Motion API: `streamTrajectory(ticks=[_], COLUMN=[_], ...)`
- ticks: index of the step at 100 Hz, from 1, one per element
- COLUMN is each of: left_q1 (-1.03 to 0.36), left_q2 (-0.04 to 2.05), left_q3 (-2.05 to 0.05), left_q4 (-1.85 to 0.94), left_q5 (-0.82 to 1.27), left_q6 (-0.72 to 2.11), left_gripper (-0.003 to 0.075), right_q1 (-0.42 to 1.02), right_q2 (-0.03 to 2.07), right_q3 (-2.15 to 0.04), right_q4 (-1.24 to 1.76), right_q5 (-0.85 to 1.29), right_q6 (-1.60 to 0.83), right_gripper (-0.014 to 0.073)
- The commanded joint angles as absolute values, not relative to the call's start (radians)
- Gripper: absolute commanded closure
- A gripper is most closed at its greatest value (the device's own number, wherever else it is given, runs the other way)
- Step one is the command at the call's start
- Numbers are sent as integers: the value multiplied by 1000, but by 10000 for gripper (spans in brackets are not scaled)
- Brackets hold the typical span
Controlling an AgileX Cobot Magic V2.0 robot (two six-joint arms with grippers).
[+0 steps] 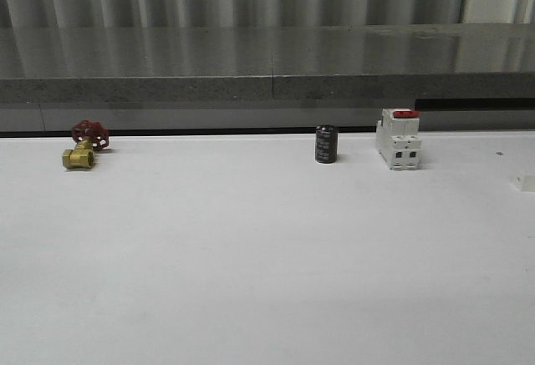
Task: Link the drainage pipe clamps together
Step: 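Move the left gripper down over the white semicircular clamp half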
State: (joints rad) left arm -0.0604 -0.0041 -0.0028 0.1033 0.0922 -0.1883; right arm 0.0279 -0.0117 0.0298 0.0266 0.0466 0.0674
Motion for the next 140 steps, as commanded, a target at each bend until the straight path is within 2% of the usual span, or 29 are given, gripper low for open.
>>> streamTrajectory(ticks=[1, 39, 60, 100, 114, 140], left_q1=[-67, -67, -67, -67, -67, -67], left_q2=[-38, -38, 3, 404, 516, 612], left_q3=[42, 42, -55, -524, -610, -626], left_q4=[100, 95, 37, 0, 0, 0], left_q5=[9, 16, 109, 530, 565, 572], left_q6=[-191, -193, -193, -193, -193, -193], left_gripper=[741, 741, 741, 741, 741, 741], right_q1=[27, 27, 27, 27, 27, 27], right_q2=[-29, -29, -29, -29, -29, -29], right_q3=[9, 9, 9, 9, 9, 9], right_q4=[21, 21, 21, 21, 21, 21], right_q5=[-34, -34, -34, -34, -34, -34], right_q6=[65, 65, 65, 65, 65, 65], right_gripper=[661, 661, 661, 661, 661, 661])
